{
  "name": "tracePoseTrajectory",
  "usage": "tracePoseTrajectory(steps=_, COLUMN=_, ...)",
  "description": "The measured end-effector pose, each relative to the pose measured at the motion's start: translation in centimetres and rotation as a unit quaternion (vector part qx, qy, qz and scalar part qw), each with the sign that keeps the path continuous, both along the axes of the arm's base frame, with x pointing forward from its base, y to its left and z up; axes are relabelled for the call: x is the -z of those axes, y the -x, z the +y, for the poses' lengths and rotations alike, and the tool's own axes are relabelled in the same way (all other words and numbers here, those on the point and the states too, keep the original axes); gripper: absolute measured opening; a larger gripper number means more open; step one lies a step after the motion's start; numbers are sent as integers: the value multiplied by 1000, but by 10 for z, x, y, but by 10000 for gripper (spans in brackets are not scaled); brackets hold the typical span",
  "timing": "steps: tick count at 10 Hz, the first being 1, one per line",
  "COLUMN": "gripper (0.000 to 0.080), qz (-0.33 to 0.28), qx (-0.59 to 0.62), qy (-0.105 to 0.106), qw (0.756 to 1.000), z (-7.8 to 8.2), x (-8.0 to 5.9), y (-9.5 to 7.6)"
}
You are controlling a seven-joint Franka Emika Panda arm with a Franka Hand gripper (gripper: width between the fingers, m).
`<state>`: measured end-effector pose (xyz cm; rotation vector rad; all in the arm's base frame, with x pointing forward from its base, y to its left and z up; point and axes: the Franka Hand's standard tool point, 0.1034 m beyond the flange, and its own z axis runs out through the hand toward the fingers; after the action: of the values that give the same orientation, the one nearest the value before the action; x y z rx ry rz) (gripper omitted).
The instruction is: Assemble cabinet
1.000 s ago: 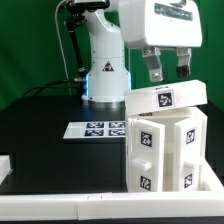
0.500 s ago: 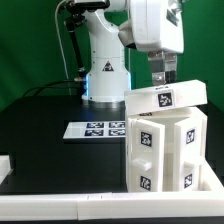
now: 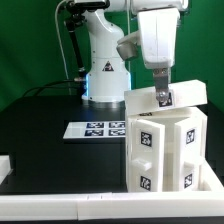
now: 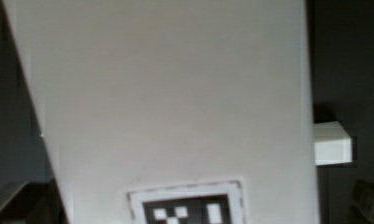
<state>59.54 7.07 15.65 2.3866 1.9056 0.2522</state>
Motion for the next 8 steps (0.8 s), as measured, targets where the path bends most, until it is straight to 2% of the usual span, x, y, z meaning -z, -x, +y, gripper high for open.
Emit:
tracePoseTrajectory(steps=1, gripper=738, qz=-1, qx=8, qy=-2, qw=1000, z=0, x=0, y=-1)
tracePoseTrajectory(steps=2, gripper=738, qz=-2, qx=14, qy=-3, qw=1000, z=1, x=0, y=-1)
tracePoseTrajectory(steps=3, gripper=599, qz=-2, qx=15, qy=-3, qw=1000, z=0, x=0, y=-1)
tracePoseTrajectory(steps=4, gripper=557, qz=-2, qx=15, qy=-3, qw=1000, z=0, x=0, y=-1)
tracePoseTrajectory(steps=6, gripper=557, qz=-1, qx=30, qy=-6, qw=1000, z=0, x=0, y=-1)
tracePoseTrajectory(steps=8, gripper=557, qz=2, qx=92, qy=-18, qw=996, z=-1, x=0, y=-1)
